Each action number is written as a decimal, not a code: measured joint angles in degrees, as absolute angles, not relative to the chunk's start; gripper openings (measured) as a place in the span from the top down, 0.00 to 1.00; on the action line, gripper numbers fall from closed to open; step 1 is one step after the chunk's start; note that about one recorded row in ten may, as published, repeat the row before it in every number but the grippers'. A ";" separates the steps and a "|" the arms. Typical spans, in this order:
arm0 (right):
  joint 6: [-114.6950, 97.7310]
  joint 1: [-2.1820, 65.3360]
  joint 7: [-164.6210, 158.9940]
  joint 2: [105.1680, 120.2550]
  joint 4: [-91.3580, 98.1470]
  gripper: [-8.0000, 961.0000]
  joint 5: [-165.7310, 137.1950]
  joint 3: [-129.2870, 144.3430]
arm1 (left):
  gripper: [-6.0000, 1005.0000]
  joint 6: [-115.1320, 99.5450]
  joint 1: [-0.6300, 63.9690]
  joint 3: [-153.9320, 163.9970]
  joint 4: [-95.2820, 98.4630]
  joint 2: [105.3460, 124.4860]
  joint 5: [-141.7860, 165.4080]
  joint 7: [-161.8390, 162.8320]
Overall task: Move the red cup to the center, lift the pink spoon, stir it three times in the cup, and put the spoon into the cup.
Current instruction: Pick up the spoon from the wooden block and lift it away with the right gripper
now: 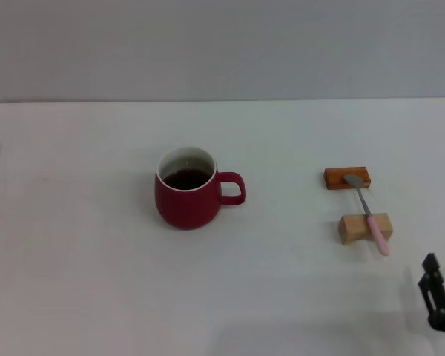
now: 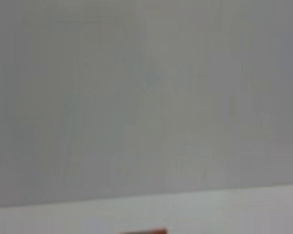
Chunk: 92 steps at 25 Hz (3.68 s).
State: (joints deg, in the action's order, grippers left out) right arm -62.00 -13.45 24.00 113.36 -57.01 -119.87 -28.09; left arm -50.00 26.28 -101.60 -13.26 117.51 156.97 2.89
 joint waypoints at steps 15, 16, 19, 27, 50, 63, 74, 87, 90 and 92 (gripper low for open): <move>-56.27 -9.44 23.88 111.21 -56.31 0.40 -119.66 -25.64 | 0.17 -50.72 25.92 -101.60 -12.92 117.89 156.98 2.90; -56.27 -9.44 23.88 111.21 -56.31 0.40 -119.66 -25.64 | 0.17 -50.72 25.92 -101.60 -12.92 117.89 156.98 2.90; -55.84 -8.39 23.77 111.18 -55.59 0.40 -119.58 -25.80 | 0.17 -50.71 26.00 -101.60 -12.83 117.93 156.97 2.90; -52.87 -4.95 23.21 111.39 -53.77 0.40 -119.38 -26.21 | 0.17 -50.71 26.35 -101.60 -12.73 118.02 156.95 2.90; -50.44 -1.64 22.29 112.33 -52.09 0.40 -119.34 -29.77 | 0.17 -50.71 26.37 -101.60 -12.88 117.95 156.98 2.90; -49.01 -0.11 21.99 113.10 -50.24 0.40 -119.36 -29.84 | 0.17 -51.37 26.01 -101.60 -12.82 117.94 156.97 2.90; -48.51 1.41 21.92 113.81 -48.60 0.40 -119.29 -29.95 | 0.17 -51.42 25.95 -101.60 -12.74 117.95 157.12 2.90; -47.86 2.42 21.87 114.59 -47.43 0.40 -119.26 -31.34 | 0.17 -51.42 25.82 -101.60 -12.65 117.86 157.05 2.90; -48.03 2.81 21.87 114.75 -47.22 0.40 -119.26 -31.67 | 0.17 -51.41 25.77 -101.60 -12.65 117.85 157.01 2.90; -48.07 2.92 21.88 114.81 -47.12 0.40 -119.26 -31.67 | 0.17 -51.41 25.76 -101.60 -12.65 117.82 157.01 2.90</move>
State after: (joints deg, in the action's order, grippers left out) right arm -48.07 2.92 21.88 114.81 -47.12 -119.26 -31.67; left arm -51.41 25.76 -101.60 -12.65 117.82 157.01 2.90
